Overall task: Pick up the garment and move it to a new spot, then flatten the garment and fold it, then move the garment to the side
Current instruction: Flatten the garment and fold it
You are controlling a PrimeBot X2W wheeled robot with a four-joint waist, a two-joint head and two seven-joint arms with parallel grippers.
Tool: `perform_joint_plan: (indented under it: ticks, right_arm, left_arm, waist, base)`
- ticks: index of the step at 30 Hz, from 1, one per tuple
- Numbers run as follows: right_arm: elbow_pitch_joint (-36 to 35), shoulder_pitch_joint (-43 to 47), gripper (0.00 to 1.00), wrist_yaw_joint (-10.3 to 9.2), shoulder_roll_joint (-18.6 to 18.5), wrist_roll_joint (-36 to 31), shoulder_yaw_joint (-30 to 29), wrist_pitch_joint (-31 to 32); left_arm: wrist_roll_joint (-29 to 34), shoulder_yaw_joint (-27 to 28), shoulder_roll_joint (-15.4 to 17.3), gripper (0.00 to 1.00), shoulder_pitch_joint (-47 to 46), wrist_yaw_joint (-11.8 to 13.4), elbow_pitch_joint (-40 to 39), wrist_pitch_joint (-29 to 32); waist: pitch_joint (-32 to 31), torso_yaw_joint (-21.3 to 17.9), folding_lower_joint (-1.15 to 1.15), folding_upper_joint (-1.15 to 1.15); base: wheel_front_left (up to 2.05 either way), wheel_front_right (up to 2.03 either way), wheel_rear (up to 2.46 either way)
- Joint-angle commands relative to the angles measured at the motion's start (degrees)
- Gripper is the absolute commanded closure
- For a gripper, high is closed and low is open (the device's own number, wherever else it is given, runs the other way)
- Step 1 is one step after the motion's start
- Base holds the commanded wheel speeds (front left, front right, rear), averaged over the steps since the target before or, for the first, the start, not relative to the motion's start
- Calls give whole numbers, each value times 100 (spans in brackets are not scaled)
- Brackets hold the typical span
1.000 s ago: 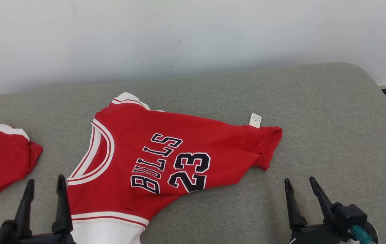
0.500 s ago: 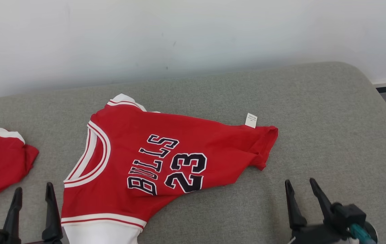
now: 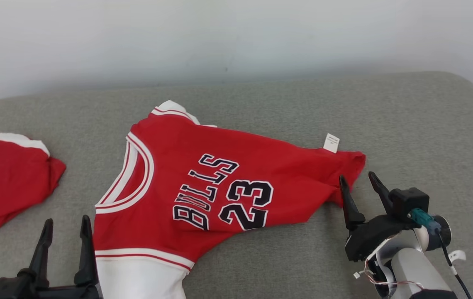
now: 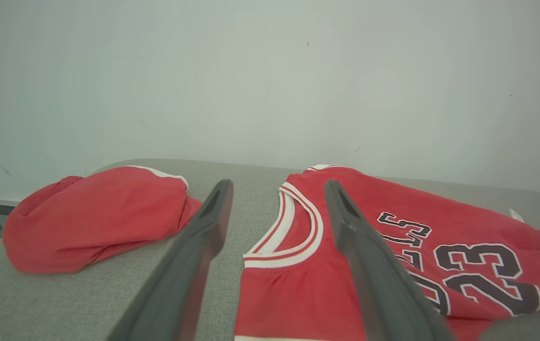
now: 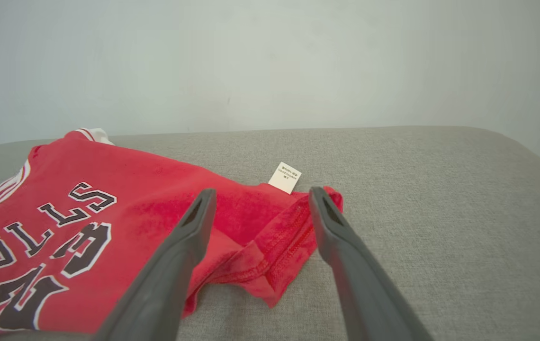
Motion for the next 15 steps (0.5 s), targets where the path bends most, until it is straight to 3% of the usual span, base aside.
perform_joint_plan:
  ticks: [1, 8, 9, 10, 11, 15]
  right_arm:
    - [76, -46, 0, -13, -24, -36, -10, 7]
    - [1237, -538, 0, -13, -12, 81, -90, -1]
    - [1363, -594, 60, -13, -4, 128, -85, -25]
    - [1466, -643, 95, -13, 4, 153, -58, -57]
    - [1561, -686, 100, -13, 14, 200, -43, -86]
    - [1786, -805, 100, -13, 28, 354, 79, -250]
  left_arm:
    - [36, 3, -15, 0, -80, 3, 12, -2]
    - [45, -64, -63, 0, -193, -35, 129, -2]
    - [42, -58, -67, 0, -205, -38, 146, -2]
    - [42, -52, -72, 0, -212, -41, 156, -2]
    - [44, -44, -76, 0, -213, -41, 165, -2]
    - [65, -15, -83, 0, -162, -48, 208, -2]
  waist:
    - [92, 103, 0, 0]
    - [238, 281, 0, 0]
    - [250, 284, 0, 0]
    - [259, 284, 0, 0]
    - [263, 278, 0, 0]
    - [203, 187, 0, 0]
  base:
    - [0, 0, 0]
    - [0, 0, 0]
    - [0, 0, 0]
    - [0, 0, 0]
    - [0, 0, 0]
    - [0, 0, 0]
